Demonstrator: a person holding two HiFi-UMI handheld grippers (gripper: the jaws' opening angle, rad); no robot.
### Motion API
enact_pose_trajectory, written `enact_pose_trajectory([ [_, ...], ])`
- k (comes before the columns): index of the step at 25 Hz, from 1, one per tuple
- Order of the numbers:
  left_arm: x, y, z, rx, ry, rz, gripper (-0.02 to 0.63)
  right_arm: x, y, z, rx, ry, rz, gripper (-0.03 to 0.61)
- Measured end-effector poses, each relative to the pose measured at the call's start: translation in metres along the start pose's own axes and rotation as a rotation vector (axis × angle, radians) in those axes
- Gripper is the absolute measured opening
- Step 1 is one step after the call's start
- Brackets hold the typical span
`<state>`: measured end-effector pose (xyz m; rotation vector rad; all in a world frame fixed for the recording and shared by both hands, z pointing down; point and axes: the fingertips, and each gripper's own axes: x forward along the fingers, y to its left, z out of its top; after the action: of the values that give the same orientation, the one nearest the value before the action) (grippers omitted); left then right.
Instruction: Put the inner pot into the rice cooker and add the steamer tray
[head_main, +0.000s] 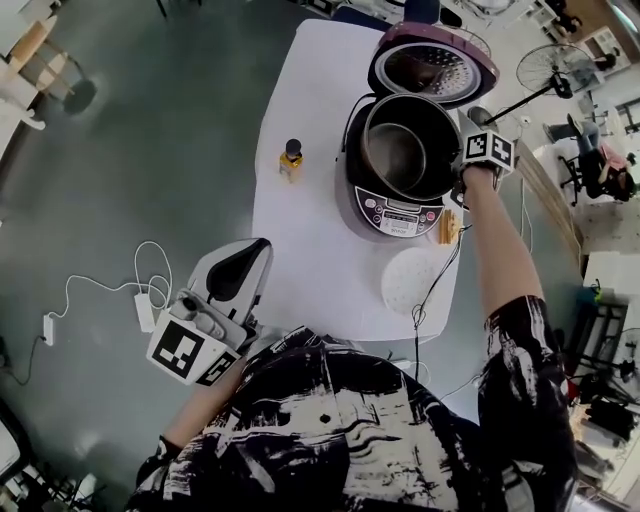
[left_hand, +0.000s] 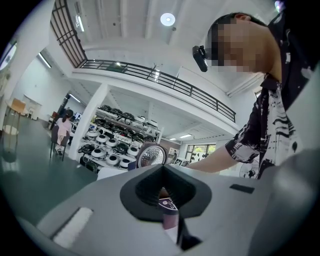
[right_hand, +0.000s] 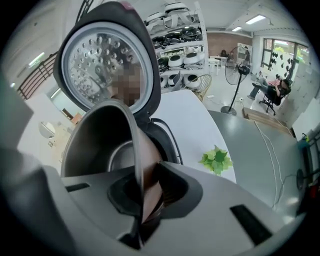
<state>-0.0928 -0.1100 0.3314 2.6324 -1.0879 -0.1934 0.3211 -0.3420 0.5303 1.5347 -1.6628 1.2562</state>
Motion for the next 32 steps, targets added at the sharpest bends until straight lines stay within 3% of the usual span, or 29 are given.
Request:
enact_pose_trajectory([
  [11, 0.001, 0.000, -0.001, 0.002, 0.020, 0.006, 0.005, 0.027, -0.007, -0.005, -0.072, 0.038, -0.134, 0.012],
  [18, 0.000, -0.002, -0.005, 0.002, 0.031, 0.002, 0.005, 0.036, -0.010, -0.013, -0.172, 0.058, -0.205, 0.005],
  [24, 0.002, -0.006, -0.004, 0.002, 0.028, -0.006, 0.005, 0.036, -0.005, -0.013, -0.401, 0.134, -0.280, 0.011],
  [27, 0.002, -0.009, -0.003, 0.000, 0.026, -0.012, 0.005, 0.036, -0.005, -0.015, -0.504, 0.175, -0.321, 0.046],
  [32, 0.002, -0.015, -0.001, 0.001, 0.021, -0.020, 0.005, 0.031, -0.005, -0.019, -0.363, 0.149, -0.227, 0.055],
])
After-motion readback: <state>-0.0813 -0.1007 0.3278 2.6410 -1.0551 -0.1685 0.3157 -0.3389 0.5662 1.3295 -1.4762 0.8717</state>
